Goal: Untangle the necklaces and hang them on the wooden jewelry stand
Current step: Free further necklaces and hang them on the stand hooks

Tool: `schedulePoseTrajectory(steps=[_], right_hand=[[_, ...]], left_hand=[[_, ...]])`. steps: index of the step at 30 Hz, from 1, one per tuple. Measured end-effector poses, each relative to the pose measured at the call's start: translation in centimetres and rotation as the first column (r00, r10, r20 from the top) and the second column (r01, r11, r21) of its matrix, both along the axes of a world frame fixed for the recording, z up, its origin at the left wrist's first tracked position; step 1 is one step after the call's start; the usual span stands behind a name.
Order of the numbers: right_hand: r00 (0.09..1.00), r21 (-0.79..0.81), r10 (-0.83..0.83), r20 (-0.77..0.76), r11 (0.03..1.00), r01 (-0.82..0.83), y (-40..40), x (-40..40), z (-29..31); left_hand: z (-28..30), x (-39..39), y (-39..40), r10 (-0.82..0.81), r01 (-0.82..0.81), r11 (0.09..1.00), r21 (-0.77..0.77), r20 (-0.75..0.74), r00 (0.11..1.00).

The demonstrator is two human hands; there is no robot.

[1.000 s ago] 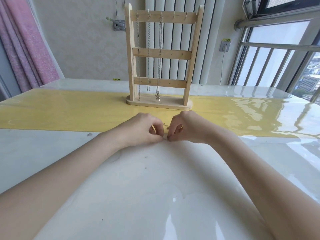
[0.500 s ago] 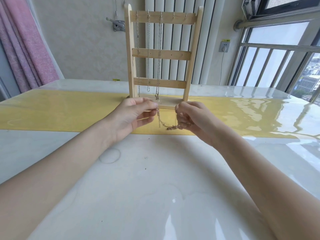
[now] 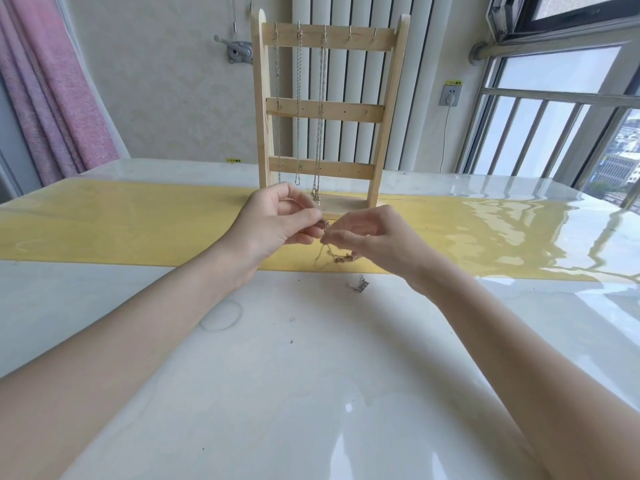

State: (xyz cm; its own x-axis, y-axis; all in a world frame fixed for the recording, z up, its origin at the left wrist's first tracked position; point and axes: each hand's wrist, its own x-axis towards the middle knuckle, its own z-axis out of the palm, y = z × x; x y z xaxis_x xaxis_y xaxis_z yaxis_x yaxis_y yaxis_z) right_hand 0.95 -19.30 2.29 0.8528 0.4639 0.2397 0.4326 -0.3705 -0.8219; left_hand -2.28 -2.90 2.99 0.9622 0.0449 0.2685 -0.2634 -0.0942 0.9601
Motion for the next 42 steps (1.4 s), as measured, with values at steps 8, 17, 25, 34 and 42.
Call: schedulePoseTrajectory(steps=[8, 17, 25, 34, 42], right_hand=[[0.999, 0.195, -0.015, 0.037, 0.981, 0.007, 0.2, -0.1, 0.1], [0.99, 0.371, -0.019, -0.14, 0.926, 0.07, -0.4, 0.1, 0.3], [0.957, 0.564, 0.111, -0.27, 0.823, 0.064, -0.8, 0.2, 0.9], [0.943, 0.655, 0.151, -0.295, 0.751, 0.085, -0.8, 0.4, 0.8], [0.933, 0.645, 0.233, -0.274, 0.764, -0.002, -0.3, 0.1, 0.9]], left_hand=[[-0.2, -0.1, -0.5, 0.019, -0.034, 0.985, 0.166, 0.096, 0.995], [0.0, -0.1, -0.2, 0.008, -0.021, 0.987, 0.156, 0.086, 0.996], [0.1, 0.1, 0.1, -0.008, 0.005, 0.996, -0.089, -0.033, 0.999], [-0.3, 0.2, 0.1, -0.074, 0.047, 0.991, -0.126, -0.217, 0.973], [-0.9, -0.3, -1.1, -0.139, 0.16, 0.974, 0.16, -0.135, 0.981]])
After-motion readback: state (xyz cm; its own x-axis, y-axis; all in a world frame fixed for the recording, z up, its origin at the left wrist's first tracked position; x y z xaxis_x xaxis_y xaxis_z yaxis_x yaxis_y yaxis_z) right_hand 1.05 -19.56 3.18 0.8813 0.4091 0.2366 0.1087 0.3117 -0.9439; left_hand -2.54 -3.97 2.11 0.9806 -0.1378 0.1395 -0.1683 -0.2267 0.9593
